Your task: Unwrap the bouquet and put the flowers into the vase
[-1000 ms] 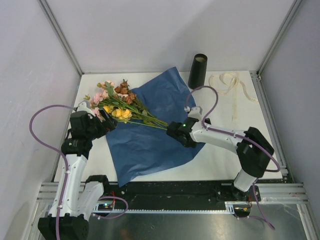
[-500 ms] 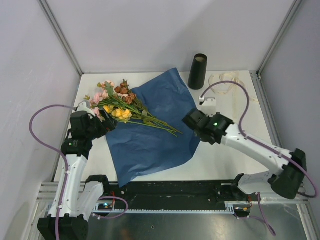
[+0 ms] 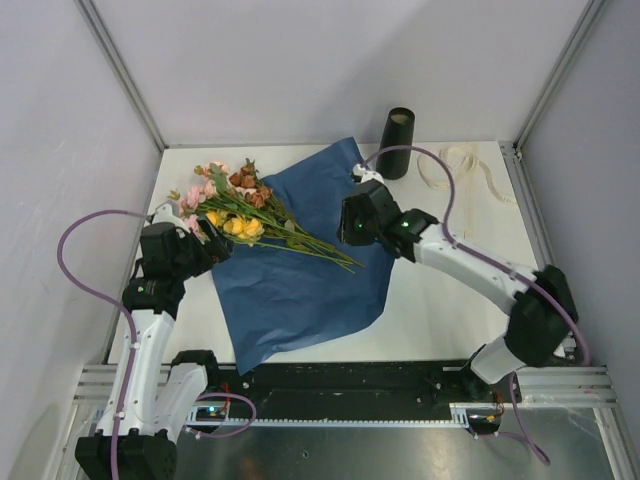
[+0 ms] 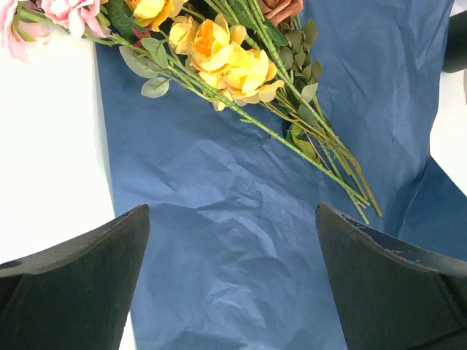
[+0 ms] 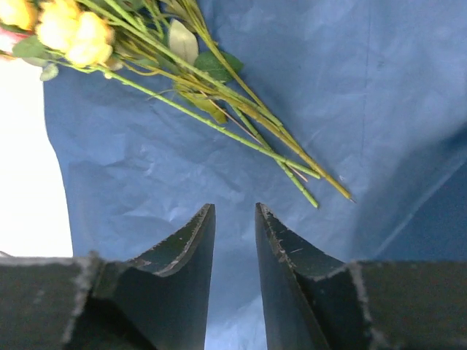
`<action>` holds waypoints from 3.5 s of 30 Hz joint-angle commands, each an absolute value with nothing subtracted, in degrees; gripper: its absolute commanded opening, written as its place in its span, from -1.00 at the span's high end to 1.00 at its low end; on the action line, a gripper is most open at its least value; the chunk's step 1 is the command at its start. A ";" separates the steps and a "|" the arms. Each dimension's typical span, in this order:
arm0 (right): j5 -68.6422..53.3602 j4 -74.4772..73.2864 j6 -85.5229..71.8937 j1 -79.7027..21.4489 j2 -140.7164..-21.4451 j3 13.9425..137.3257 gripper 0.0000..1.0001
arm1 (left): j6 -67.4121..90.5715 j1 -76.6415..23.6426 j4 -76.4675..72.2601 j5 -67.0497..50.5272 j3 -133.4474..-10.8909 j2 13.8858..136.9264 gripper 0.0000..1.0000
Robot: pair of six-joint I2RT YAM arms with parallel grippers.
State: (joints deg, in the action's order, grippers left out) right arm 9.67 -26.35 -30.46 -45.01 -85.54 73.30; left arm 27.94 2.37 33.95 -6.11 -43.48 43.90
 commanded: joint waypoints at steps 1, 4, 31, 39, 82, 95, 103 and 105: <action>4.13 -23.52 -34.92 -42.66 -92.52 74.29 0.36 | 26.63 2.20 32.97 -4.96 -43.23 42.91 -0.99; 7.42 -27.91 -37.30 -41.20 -95.25 73.04 0.43 | 26.65 2.20 32.98 -4.94 -43.27 42.93 -0.99; 21.59 -22.54 -46.70 -39.49 -83.48 38.68 0.46 | 26.62 2.05 33.00 -4.73 -43.41 43.46 -0.99; 11.59 -15.78 -29.79 -38.42 -74.71 44.23 0.33 | 26.25 2.02 32.94 -5.93 -43.57 41.59 -0.99; -20.15 -5.36 -7.17 -37.73 -124.54 88.70 0.03 | 25.76 1.23 32.82 -8.38 -41.21 37.13 -0.99; -23.94 -6.05 -7.32 -36.26 -127.29 92.33 0.14 | 25.68 1.31 32.80 -8.11 -41.20 37.70 -0.99; -24.04 -4.14 -8.34 -36.07 -126.25 91.88 0.56 | 25.60 1.25 32.87 -7.90 -41.20 37.78 -0.99; -23.76 -2.53 -8.63 -36.04 -124.02 90.58 0.78 | 25.60 1.34 32.87 -7.84 -41.21 37.79 -0.99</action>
State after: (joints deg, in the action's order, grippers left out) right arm -24.62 -5.17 -8.34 -36.25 -127.15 90.61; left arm 26.87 1.61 33.98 -8.14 -41.65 37.87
